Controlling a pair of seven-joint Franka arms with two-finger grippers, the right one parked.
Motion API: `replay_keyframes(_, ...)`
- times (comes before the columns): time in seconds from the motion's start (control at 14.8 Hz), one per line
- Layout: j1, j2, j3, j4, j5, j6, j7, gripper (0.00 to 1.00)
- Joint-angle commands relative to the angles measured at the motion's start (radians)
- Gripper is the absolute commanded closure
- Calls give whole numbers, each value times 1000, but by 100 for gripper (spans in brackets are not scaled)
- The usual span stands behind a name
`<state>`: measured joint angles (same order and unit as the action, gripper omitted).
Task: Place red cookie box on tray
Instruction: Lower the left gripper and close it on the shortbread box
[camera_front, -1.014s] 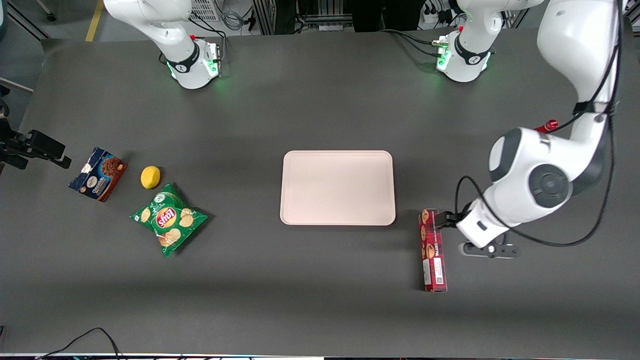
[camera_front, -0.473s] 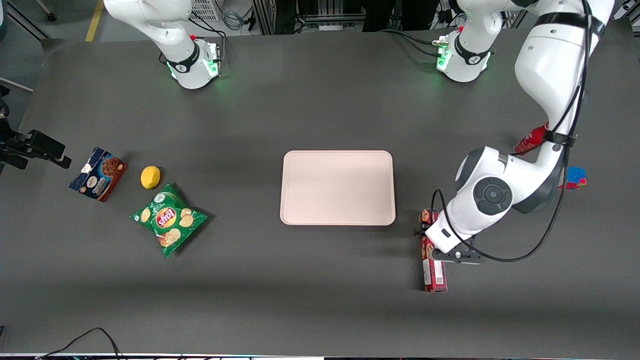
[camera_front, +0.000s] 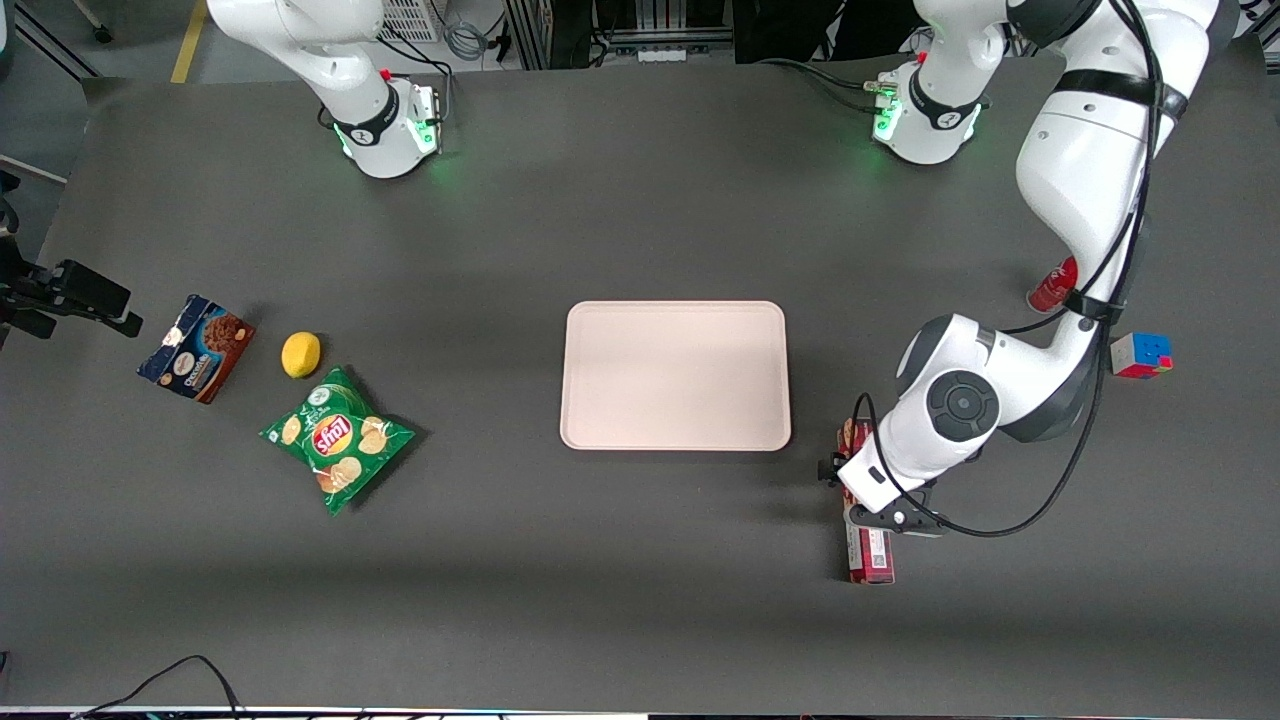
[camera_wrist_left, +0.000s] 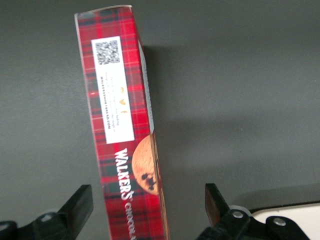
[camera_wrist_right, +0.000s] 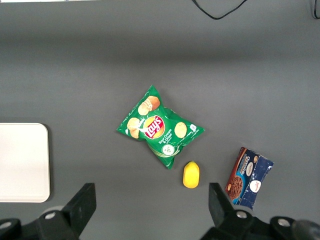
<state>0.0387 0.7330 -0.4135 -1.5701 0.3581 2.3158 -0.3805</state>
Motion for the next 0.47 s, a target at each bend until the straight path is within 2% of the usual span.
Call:
replay_keyframes(0.0, -5, 57, 5, 36, 28, 39, -8, 0)
replay_keyframes(0.27, -3, 78, 12, 50, 53, 45, -6, 0)
replay_keyframes(0.34, -3, 78, 10, 51, 53, 45, -6, 7)
replay_keyframes(0.41, -3, 78, 12, 51, 55, 45, -8, 19)
